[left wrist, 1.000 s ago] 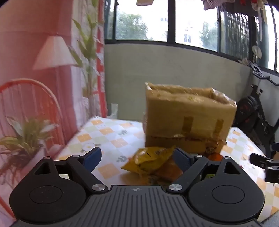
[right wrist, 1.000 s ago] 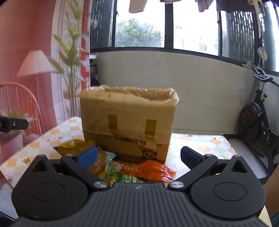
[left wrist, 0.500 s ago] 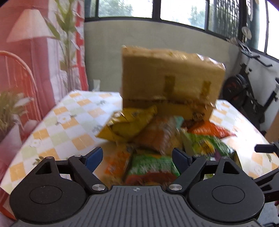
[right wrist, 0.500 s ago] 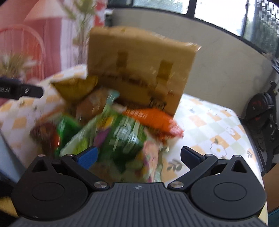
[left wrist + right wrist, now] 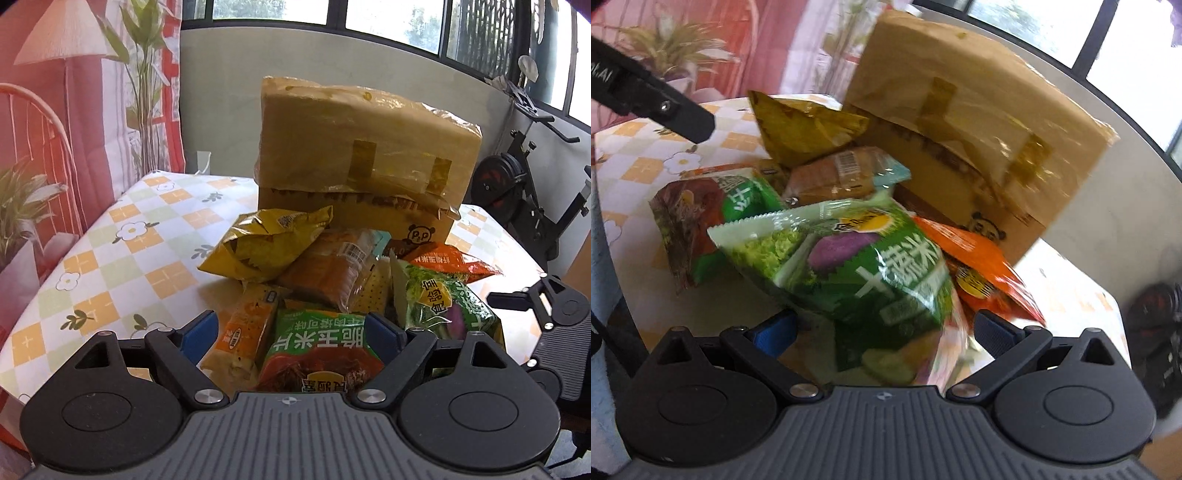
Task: Organize snacks
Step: 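Reach both tools toward the snack pile beside the cardboard box, then grasp the green vegetable-cracker bag with the right tool and lift it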
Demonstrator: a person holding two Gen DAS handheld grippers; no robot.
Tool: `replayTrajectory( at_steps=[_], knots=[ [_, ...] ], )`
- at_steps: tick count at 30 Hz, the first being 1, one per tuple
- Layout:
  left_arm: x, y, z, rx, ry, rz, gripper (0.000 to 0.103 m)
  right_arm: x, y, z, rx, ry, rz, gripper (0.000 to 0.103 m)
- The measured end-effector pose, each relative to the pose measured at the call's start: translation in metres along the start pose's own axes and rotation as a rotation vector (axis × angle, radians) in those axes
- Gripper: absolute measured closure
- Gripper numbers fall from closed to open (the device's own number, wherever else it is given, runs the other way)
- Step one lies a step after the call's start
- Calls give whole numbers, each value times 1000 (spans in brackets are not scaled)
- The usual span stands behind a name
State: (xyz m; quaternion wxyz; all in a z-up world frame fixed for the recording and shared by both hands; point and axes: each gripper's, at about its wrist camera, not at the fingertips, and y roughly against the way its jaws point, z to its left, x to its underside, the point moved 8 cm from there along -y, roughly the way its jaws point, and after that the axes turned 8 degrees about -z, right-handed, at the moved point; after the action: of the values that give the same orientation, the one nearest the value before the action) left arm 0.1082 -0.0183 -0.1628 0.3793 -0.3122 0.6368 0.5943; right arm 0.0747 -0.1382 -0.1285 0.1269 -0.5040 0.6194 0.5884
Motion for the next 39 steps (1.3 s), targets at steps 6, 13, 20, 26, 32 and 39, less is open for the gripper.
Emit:
replayTrajectory(
  at_steps=[6,13,20,26,32,39],
  knots=[
    [7,-6,-3,14,2,21,15,2,-12,2,-9,-46,-34,0],
    [15,-13,-6,30,14,60,16,9,-6,-4,12,-148,-151,18],
    [21,-24,-6,40,22,97,16,12,0,-13,5,-248,-218,26],
    [14,-46,-8,97,8,119,16,14,3,-16,5,-276,-237,29],
    [28,-68,-19,110,-37,172,15,17,6,-15,6,-291,-241,30],
    [33,-62,-18,124,-67,131,30,18,8,-18,-14,-324,-250,31]
  ],
)
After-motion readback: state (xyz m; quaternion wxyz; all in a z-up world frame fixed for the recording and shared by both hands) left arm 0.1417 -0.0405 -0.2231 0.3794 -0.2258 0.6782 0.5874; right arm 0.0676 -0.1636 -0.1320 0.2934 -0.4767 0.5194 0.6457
